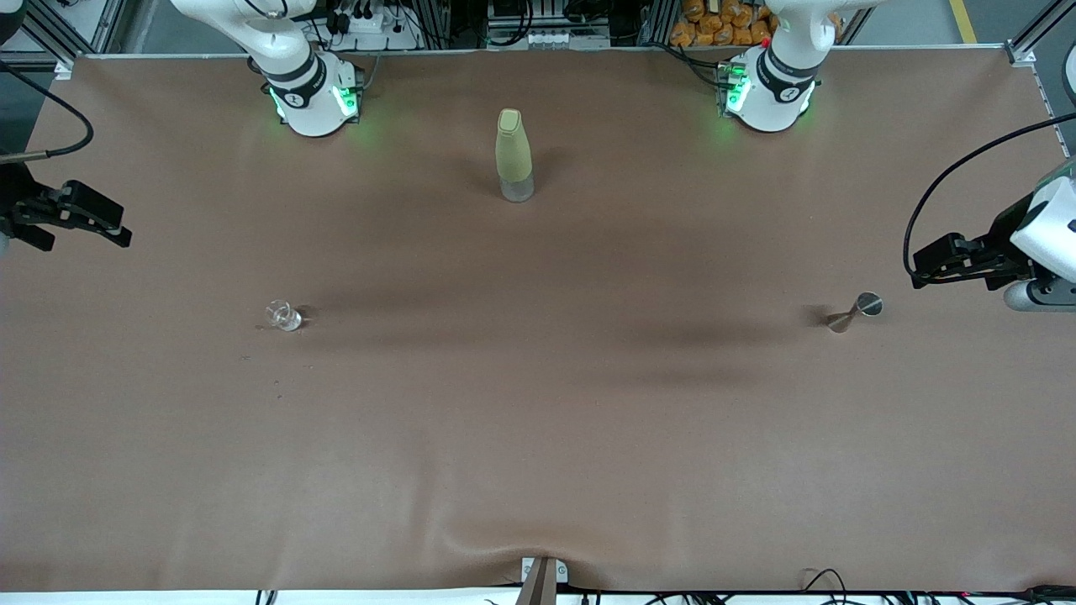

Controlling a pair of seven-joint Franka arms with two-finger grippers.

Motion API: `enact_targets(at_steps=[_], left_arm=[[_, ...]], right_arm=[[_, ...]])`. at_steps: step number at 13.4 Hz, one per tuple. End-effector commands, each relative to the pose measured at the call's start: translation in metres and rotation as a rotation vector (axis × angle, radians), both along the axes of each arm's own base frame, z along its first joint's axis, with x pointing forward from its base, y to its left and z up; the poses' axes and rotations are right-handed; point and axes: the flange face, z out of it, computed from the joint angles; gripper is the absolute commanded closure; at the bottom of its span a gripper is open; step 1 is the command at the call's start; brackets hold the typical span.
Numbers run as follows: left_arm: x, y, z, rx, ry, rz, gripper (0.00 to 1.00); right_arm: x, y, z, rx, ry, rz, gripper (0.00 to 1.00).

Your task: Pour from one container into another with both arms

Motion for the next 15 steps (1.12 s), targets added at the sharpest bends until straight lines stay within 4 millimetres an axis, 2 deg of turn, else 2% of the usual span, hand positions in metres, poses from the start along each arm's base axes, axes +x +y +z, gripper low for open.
enact_targets(at_steps=[1, 15], left_arm=[[-0.0054, -0.0001, 0.0079, 0.008, 0.005, 0.023, 0.00], [-0.0072, -0.0004, 0.0083, 0.024, 0.015, 0.011, 0.00]], right_arm=[[-0.0001, -0.0005, 0.0041, -0.016, -0.005, 0.018, 0.00], [-0.0027, 0.0014, 0.0057, -0.014, 0.001, 0.020, 0.00]])
